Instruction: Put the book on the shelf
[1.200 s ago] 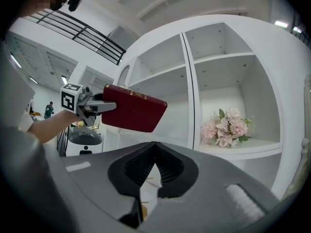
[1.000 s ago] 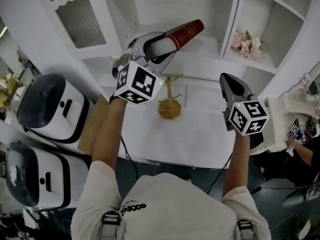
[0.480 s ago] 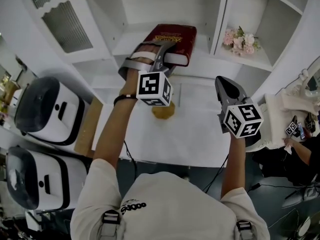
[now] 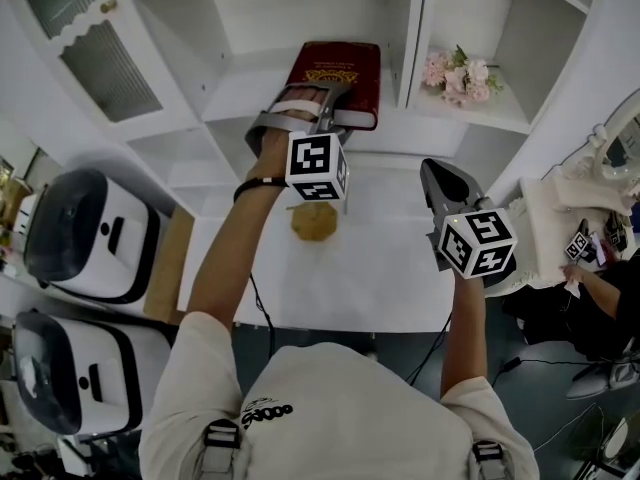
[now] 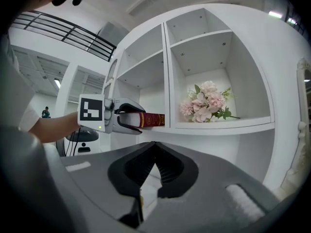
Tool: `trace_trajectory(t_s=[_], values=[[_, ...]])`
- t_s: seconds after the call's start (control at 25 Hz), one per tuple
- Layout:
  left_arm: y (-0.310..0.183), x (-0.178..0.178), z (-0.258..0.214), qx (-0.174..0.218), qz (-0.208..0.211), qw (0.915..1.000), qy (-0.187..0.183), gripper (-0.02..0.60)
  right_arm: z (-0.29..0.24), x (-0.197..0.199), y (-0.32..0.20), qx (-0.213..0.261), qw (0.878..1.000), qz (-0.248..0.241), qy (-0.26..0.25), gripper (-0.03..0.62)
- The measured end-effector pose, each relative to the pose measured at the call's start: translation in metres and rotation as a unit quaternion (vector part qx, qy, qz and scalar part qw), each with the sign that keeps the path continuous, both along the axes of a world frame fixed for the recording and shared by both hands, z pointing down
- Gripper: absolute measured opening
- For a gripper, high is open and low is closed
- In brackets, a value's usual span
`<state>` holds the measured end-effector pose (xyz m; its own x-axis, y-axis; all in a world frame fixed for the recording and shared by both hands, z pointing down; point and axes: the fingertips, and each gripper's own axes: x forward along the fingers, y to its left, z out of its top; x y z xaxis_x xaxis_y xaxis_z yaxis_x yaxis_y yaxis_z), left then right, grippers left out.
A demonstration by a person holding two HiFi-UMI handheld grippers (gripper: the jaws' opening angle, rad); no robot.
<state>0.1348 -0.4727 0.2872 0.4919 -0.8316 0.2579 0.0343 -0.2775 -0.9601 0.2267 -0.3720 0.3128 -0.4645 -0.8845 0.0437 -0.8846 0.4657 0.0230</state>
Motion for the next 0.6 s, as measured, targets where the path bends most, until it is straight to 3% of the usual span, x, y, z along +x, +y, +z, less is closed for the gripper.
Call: trace_trajectory(t_s=[0.24,0.48,0.6], values=[[-0.021,0.017,-0.001,-0.003,-0.004,1.0,0.0,0.307,0.005,0.006,0.001,-0.006,1.0,0.007,-0.008,0.002],[-0.033,0.028,0.001,-0.046,-0.018,0.9988,0.002,0.342,0.007,0.007,0.002,-0.01,1.0,0.008,-0.012,0.002],[-0.039,0.033,0.006,-0.06,-0.024,0.9978,-0.014,0.404,0.009,0.003,0.002,-0.014,1.0,0.002,-0.011,0.002]])
